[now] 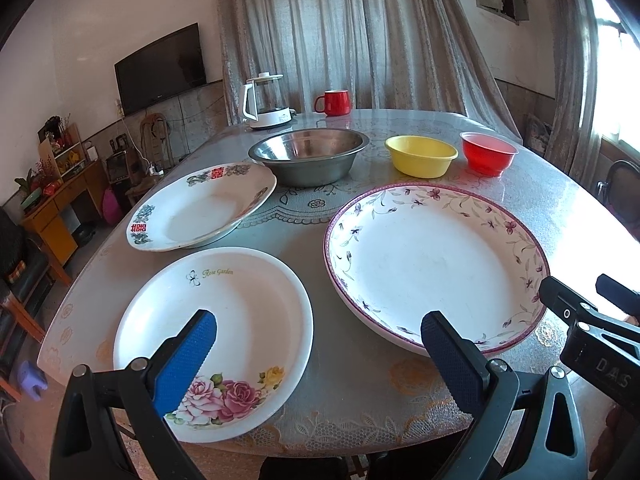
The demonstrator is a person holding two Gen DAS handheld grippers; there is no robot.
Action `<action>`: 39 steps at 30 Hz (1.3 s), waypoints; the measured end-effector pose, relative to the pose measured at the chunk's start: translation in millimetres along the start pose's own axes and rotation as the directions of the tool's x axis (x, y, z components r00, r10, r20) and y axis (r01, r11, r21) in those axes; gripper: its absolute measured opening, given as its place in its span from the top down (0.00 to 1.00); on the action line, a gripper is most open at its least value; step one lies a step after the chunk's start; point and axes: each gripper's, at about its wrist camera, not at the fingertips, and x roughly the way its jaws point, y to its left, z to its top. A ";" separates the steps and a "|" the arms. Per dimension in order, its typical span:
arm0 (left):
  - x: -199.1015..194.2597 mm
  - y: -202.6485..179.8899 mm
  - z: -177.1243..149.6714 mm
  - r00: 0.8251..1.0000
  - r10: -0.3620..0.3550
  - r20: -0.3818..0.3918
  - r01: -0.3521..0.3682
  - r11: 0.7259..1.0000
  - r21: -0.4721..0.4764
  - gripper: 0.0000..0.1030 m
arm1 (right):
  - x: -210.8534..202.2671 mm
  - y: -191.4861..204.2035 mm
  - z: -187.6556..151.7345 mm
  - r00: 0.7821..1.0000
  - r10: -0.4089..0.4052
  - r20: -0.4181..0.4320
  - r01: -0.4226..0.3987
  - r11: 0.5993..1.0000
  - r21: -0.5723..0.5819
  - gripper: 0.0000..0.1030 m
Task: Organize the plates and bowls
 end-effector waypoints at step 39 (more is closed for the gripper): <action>53.0 16.0 68.0 0.910 -0.379 -0.170 0.377 0.925 -0.044 0.01 | 43.5 -24.7 21.3 0.978 0.193 -0.081 -0.189 0.981 0.052 0.33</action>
